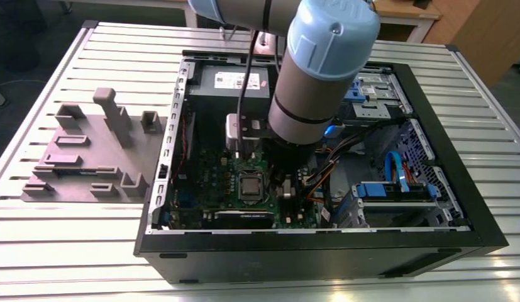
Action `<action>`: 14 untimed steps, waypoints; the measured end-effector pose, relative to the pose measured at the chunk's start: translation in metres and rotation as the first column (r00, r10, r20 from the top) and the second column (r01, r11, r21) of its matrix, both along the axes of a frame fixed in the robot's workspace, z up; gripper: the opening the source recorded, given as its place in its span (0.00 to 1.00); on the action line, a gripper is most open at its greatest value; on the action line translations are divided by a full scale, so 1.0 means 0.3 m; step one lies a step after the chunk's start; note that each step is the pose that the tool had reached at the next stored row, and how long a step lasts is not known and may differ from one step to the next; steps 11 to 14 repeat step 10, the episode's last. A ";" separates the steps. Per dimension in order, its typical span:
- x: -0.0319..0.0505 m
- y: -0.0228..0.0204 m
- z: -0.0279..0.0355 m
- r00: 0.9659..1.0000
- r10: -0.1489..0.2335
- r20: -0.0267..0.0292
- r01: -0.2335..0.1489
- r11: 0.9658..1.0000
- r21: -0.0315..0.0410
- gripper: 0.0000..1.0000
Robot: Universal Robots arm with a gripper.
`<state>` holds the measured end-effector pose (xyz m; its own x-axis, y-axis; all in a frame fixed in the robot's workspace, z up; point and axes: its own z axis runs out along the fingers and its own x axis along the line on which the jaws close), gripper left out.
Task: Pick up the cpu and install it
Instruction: 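Install the first cpu locking lever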
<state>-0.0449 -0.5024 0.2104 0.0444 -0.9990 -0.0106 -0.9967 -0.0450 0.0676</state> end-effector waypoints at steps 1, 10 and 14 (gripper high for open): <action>0.000 0.000 0.006 1.000 0.000 0.000 0.000 1.000 0.000 0.10; 0.000 0.000 0.011 1.000 0.000 0.000 0.000 1.000 0.001 0.10; 0.000 0.000 0.011 1.000 0.000 0.000 0.000 1.000 0.001 0.10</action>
